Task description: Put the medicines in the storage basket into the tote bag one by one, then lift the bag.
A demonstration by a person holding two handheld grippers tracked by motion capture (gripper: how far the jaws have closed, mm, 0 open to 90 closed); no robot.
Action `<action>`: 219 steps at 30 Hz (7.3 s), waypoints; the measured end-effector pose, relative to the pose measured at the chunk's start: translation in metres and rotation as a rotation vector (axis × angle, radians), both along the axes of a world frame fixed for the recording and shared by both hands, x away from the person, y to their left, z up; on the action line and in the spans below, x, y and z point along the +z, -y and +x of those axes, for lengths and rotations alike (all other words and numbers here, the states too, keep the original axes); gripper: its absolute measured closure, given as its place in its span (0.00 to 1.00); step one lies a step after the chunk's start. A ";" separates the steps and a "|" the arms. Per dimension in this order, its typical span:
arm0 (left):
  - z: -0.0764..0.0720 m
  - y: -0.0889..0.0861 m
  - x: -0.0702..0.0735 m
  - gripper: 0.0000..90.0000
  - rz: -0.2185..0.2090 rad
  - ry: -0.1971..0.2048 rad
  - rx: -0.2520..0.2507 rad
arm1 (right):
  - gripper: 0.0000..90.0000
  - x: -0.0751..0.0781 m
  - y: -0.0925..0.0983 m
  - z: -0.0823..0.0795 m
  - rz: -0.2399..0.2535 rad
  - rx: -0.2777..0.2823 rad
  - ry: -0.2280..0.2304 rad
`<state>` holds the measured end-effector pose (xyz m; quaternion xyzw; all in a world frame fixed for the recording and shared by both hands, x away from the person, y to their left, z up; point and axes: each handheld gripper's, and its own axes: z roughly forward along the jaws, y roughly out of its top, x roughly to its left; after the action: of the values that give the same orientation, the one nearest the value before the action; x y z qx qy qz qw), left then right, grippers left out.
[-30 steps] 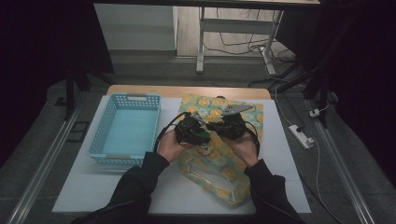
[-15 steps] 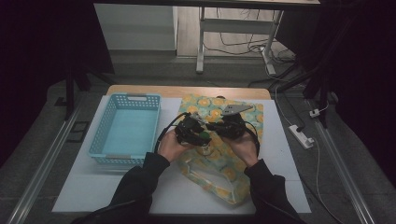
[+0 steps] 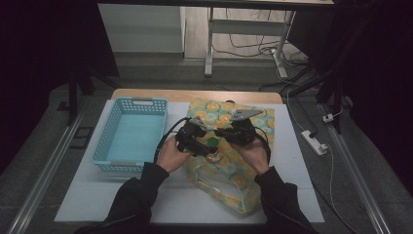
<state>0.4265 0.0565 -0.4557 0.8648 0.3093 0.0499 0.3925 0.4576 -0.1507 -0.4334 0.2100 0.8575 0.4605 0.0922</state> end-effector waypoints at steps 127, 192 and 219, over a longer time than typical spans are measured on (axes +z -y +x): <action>-0.030 -0.037 0.031 0.99 -0.053 -0.126 -0.065 | 1.00 0.038 -0.007 -0.009 -0.007 0.077 -0.019; 0.001 -0.095 0.209 0.99 -0.260 0.138 0.041 | 1.00 0.176 -0.037 -0.020 0.105 0.180 0.121; 0.033 -0.078 0.182 0.98 -0.213 0.147 0.069 | 1.00 0.151 -0.041 0.008 0.049 0.074 0.124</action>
<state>0.4596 0.1346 -0.2737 0.8012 0.3126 0.0934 0.5016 0.4656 -0.1096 -0.2821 0.1515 0.8459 0.4964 0.1230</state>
